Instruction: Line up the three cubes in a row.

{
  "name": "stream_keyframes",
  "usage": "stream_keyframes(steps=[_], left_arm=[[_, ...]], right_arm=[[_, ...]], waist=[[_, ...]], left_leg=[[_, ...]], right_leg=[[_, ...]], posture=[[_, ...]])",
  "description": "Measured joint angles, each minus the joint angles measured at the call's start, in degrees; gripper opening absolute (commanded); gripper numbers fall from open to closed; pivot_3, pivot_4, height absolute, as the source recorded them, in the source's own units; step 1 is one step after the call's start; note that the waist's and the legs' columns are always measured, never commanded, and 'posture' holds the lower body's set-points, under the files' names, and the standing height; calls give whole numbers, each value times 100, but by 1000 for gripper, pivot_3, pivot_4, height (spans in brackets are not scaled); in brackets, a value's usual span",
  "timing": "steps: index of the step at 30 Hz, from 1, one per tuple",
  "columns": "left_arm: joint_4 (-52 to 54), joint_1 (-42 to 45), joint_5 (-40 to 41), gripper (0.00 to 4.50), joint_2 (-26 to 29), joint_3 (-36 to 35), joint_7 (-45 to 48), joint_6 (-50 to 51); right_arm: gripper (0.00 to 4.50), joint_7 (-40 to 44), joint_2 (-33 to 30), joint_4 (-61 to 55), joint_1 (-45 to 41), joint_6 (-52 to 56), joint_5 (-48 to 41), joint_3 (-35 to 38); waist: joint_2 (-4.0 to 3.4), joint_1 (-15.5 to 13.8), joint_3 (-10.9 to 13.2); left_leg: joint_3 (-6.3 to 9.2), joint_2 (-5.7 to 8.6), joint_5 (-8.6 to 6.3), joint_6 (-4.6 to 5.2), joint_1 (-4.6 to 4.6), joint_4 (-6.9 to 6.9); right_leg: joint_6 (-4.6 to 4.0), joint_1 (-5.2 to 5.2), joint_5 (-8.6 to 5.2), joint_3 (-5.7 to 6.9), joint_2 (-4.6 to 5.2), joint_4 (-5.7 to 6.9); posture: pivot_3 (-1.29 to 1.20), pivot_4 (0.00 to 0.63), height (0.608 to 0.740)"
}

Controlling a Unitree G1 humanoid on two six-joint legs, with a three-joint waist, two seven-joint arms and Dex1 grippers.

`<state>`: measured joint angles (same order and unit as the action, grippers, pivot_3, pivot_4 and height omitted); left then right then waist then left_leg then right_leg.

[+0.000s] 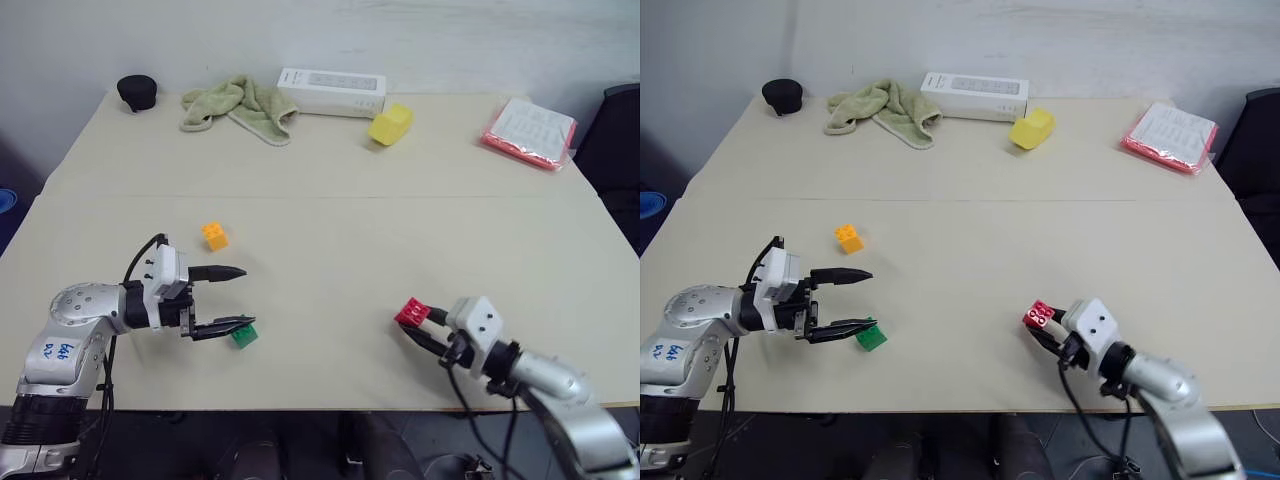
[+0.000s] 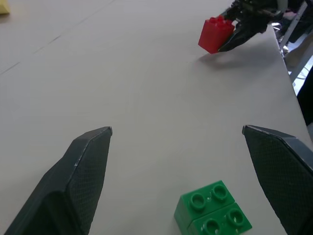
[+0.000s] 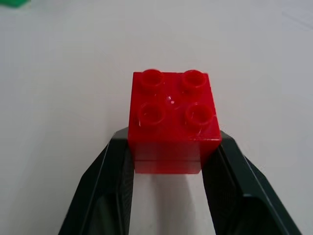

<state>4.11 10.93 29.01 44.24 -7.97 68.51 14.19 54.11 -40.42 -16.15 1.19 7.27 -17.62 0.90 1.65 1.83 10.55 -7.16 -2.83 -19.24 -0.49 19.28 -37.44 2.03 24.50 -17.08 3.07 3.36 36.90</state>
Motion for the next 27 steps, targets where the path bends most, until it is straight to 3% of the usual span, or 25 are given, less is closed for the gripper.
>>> stream_keyframes(steps=[7, 16, 20, 25, 27], left_arm=[[3, -72, -25, 4500, -34, -4, -11, -57], [256, -518, -21, 4500, -31, -102, -117, -39], [417, -656, -3, 4500, -29, -243, -229, 3], [406, -730, -2, 4500, -66, -601, -552, -93], [369, -953, 29, 4500, 78, -806, -503, -16]], right_arm=[[1480, 2225, 11, 2708, -1908, -1533, 213, -866], [1480, 3331, 322, 4531, -3198, -2563, 480, -1351], [2771, 3360, 337, 4647, -3250, -2576, 485, -1364], [4481, 3302, 95, 3988, -2777, -2632, 359, -1102], [4481, 3222, -174, 3416, -2363, -2611, 150, -774]], waist=[[6, -18, 6], [5, -13, 7], [5, -11, 7], [2, -25, 8], [-1, -26, 10]], left_leg=[[3, -5, 17, -31, 9, -12], [6, -10, 14, -29, 10, -43], [6, -11, 12, -30, 12, -43], [8, -13, 10, -31, 17, -42], [8, -13, 5, -29, 17, -42]], right_leg=[[-2, 2, -1, 7, 4, 3], [-3, -3, -1, 8, 13, 17], [-3, -1, -1, 8, 15, 19], [-5, 1, -1, 12, 16, 16], [-4, 1, -2, 12, 16, 14]], posture=[[0, 150, 740], [0, 150, 740], [0, 150, 740], [0, 150, 740], [0, 150, 740]])
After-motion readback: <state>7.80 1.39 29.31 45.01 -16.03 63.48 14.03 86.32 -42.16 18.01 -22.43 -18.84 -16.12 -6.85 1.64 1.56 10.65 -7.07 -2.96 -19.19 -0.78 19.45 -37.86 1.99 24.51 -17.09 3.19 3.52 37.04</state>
